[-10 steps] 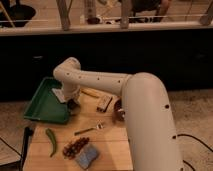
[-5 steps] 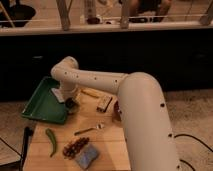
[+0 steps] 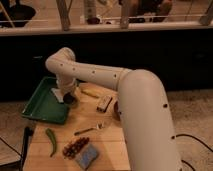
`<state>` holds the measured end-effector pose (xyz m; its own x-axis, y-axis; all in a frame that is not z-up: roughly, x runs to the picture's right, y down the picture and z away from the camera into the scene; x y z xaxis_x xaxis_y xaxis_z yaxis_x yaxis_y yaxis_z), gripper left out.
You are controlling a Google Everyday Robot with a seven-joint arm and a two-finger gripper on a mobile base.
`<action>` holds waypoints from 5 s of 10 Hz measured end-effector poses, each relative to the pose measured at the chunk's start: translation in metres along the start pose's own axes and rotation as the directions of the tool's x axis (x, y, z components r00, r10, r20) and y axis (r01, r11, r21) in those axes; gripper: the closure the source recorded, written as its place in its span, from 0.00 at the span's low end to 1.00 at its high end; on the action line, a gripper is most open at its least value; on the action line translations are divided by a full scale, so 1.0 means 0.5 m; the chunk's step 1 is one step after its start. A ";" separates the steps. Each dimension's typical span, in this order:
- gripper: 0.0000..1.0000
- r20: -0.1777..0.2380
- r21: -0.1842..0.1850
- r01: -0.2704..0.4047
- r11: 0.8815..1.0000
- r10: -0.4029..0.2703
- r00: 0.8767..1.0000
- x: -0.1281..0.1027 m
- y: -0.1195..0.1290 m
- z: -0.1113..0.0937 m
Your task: Stack cups into tray
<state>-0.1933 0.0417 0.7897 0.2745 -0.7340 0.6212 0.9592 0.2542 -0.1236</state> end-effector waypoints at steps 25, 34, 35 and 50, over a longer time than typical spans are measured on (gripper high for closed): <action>0.39 0.219 0.042 0.195 0.980 -0.199 0.955 -0.055 -0.182 0.149; 0.20 0.230 0.051 0.198 0.979 -0.205 0.951 -0.051 -0.187 0.147; 0.20 0.230 0.052 0.198 0.979 -0.205 0.951 -0.050 -0.186 0.147; 0.20 0.205 0.075 0.210 0.975 -0.221 0.954 -0.042 -0.191 0.127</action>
<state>-0.2948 0.0730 0.8373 0.0364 -0.6272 0.7780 0.9877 0.1410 0.0675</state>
